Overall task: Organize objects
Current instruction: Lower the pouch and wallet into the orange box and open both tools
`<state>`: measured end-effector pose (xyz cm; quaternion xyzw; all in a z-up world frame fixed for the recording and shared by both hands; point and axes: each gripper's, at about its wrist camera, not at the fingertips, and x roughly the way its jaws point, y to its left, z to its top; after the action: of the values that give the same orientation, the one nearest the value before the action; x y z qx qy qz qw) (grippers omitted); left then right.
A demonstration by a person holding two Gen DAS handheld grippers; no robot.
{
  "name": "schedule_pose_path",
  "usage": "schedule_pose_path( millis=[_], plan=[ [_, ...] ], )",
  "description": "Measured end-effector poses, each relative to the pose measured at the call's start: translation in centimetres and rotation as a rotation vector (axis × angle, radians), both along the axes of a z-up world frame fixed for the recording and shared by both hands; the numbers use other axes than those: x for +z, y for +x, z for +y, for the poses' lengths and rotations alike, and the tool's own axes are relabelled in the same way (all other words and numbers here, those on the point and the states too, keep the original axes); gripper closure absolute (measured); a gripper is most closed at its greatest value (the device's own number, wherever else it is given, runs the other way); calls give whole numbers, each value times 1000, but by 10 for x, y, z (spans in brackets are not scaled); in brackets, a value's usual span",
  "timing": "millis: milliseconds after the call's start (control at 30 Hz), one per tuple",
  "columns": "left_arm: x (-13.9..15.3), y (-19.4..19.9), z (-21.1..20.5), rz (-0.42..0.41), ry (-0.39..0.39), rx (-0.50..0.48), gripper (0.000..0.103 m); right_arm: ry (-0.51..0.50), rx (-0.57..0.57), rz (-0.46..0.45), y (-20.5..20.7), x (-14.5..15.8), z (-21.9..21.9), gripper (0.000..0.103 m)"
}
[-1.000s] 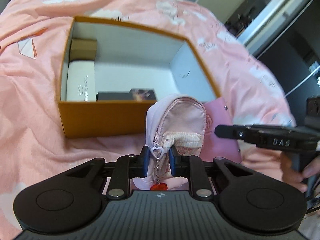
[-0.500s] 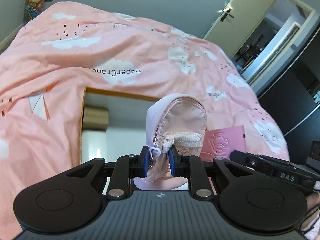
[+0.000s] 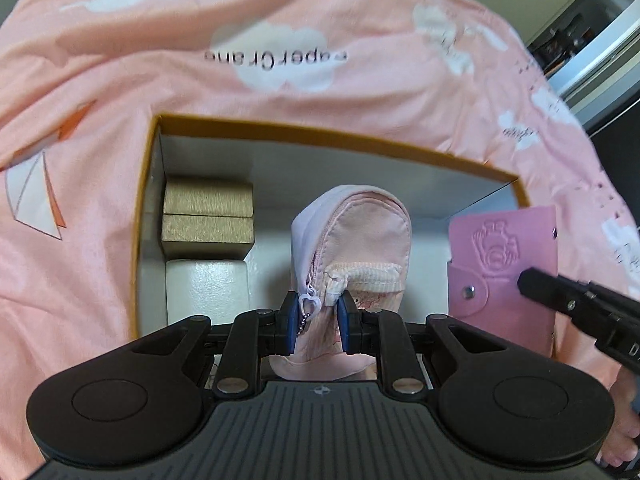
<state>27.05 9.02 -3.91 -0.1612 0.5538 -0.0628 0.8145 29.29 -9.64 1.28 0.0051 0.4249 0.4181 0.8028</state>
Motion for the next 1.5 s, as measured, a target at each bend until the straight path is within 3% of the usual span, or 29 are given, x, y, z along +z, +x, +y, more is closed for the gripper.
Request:
schedule_pose_path(
  millis=[267, 600, 833, 1000, 1267, 1433, 1500],
  plan=[
    [-8, 9, -3, 47, 110, -23, 81, -17, -13, 56, 20, -20, 22, 85],
    [-13, 15, -25, 7, 301, -93, 67, -48, -42, 147, 37, -45, 47, 85],
    [-2, 2, -29, -88, 324, -143, 65, -50, -45, 249, 50, -63, 59, 85],
    [-4, -1, -31, -96, 307, -157, 65, -83, -41, 276, 56, -72, 63, 84],
    [-6, -3, -34, -108, 333, -162, 66, -279, 31, 116, 43, -69, 76, 71],
    [-6, -3, -32, -111, 333, -150, 68, -410, 112, 42, 34, -76, 86, 52],
    [-7, -3, -32, -111, 333, -149, 69, -445, 133, 24, 32, -80, 88, 51]
  ],
)
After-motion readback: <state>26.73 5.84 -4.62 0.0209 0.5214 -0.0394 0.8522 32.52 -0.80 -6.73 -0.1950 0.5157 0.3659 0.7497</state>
